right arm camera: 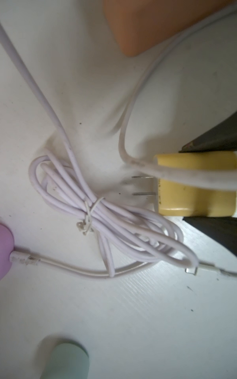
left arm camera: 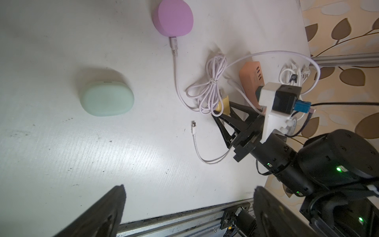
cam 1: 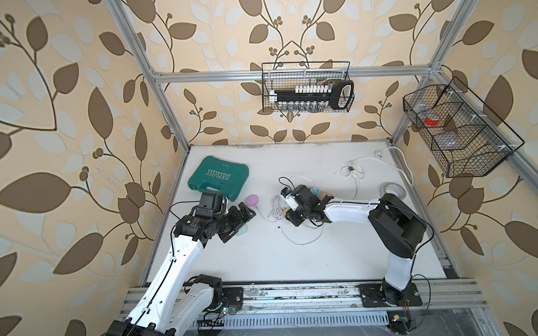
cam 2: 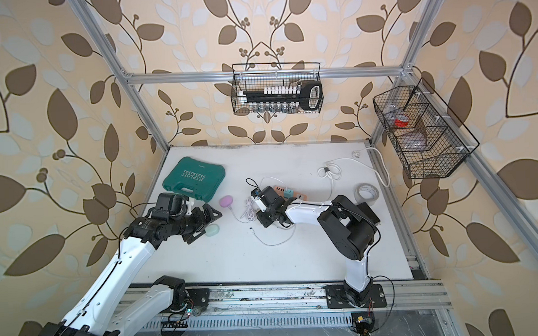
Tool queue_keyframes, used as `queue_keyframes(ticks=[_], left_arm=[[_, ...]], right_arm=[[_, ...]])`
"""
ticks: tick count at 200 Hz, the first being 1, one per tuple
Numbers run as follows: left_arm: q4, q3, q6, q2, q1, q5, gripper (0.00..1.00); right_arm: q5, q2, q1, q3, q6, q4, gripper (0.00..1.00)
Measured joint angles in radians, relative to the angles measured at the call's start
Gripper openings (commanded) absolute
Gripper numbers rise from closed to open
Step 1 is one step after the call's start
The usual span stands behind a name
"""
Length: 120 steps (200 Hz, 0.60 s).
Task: Charge the bluetooth headset
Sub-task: Pick up the plug from the center of the board.
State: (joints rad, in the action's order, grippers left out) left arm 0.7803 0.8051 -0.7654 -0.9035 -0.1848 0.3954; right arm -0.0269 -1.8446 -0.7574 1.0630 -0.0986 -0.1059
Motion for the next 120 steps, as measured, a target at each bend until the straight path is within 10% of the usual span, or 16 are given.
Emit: queue_keyframes(ticks=[120], left_arm=[[-0.034,0.137,0.063,-0.130,0.000,0.180,0.81]], right_arm=[[-0.194,0.563,-0.101,-0.121,-0.044,-0.075,0.25]])
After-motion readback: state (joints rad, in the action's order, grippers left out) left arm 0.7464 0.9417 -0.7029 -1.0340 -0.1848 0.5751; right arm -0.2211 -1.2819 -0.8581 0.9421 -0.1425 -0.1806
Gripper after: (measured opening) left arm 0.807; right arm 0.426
